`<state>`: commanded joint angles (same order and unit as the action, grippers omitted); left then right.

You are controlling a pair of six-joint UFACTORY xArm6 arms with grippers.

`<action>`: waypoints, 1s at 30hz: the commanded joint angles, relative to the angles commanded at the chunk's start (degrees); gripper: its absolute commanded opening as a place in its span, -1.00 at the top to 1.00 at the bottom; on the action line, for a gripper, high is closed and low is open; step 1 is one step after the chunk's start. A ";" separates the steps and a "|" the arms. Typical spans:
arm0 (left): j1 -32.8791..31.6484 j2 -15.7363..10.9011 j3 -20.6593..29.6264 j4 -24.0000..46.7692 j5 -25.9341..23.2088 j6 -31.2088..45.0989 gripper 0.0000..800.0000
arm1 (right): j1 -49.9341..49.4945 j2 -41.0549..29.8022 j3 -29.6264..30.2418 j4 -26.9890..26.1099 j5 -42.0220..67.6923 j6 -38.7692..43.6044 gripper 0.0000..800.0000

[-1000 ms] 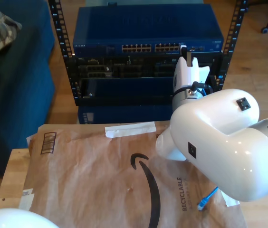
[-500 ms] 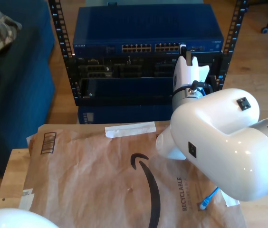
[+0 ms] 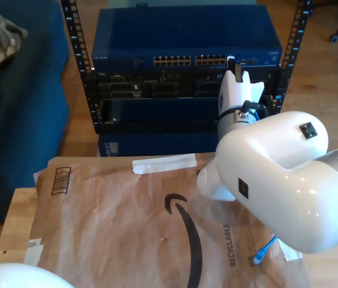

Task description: Grab the cable and plug it in

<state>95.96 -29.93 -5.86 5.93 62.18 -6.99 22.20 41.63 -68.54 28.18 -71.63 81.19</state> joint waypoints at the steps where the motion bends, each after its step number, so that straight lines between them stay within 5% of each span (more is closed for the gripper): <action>1: 0.00 0.00 0.00 -0.09 0.00 0.00 -1.00 | -0.09 0.09 -0.09 -0.09 0.18 0.00 1.00; 7: 0.00 0.00 0.00 0.00 0.00 -0.09 -1.00 | -0.18 0.09 0.18 -0.88 0.18 0.00 0.94; 10: 0.00 0.00 0.00 -0.09 0.00 -0.09 -1.00 | -0.18 -0.18 0.79 -1.14 0.35 -0.09 0.38; 14: 0.00 0.00 0.00 0.00 0.00 0.00 -1.00 | 0.00 -2.90 3.78 -1.14 0.53 -0.18 0.14; 30: 0.00 0.00 0.00 -0.09 0.00 0.00 -1.00 | 1.76 -23.03 26.55 -1.23 11.96 -0.18 -0.05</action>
<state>95.96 -29.93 -5.86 5.85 62.18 -6.99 23.96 18.59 -41.99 26.95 -59.67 81.01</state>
